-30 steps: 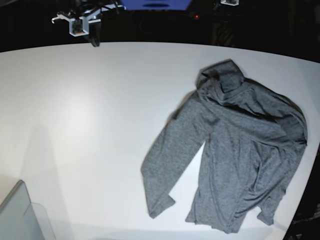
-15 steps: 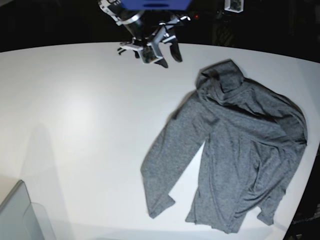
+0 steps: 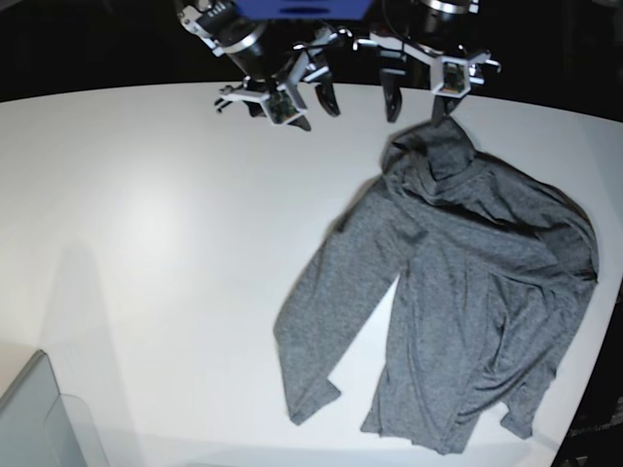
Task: Layout the t-shirt on the table in an organized manner, then fold the t-shirt properly
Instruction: 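Lower the left gripper onto the grey shirt's collar and grasp it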
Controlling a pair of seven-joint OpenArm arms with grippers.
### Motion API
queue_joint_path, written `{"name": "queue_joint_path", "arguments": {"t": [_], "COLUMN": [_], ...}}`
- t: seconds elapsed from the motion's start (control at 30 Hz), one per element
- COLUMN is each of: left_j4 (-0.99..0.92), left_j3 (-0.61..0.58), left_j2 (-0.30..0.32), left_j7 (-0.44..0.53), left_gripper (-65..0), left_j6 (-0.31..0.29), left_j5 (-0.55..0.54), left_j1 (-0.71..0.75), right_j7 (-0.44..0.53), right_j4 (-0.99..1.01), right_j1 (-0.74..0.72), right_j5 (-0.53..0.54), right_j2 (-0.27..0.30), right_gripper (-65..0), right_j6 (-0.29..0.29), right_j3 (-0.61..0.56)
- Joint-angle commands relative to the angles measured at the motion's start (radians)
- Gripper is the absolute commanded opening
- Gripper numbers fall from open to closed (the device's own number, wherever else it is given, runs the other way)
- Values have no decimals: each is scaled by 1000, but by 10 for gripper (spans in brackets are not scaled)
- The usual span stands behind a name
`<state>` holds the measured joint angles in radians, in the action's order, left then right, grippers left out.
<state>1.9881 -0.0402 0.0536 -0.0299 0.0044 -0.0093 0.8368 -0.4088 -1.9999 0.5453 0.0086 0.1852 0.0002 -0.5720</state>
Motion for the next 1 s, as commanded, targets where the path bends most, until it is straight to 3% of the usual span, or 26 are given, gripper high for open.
{"name": "queue_joint_path", "arguments": {"t": [0.0,0.2,0.33,0.5,0.97], "left_j4": [9,7,9,-2,-145], "left_j3": [0,4,69,178,184], "left_j2": [-2,-82,-139,-188,-203], "left_j7": [9,-239,-331,-344,-347], "left_gripper": [-312,-312,-312,-312,-311], "left_j6": [1,1,1,-5,-1], "left_j5": [1,1,1,1,1], "left_j1": [-23,-193,-236,-239,-331], "right_j7": [20,18,17,20,21], "right_j4": [-15,-15,-15,-15,-8], "right_j1": [8,22,22,17,11], "right_j5": [3,3,3,4,4], "right_j2": [0,0,0,29,29], "right_gripper": [-394,-394,-394,-394,-393], "right_j6": [1,1,2,2,2], "right_j3": [17,112,174,220,260]}}
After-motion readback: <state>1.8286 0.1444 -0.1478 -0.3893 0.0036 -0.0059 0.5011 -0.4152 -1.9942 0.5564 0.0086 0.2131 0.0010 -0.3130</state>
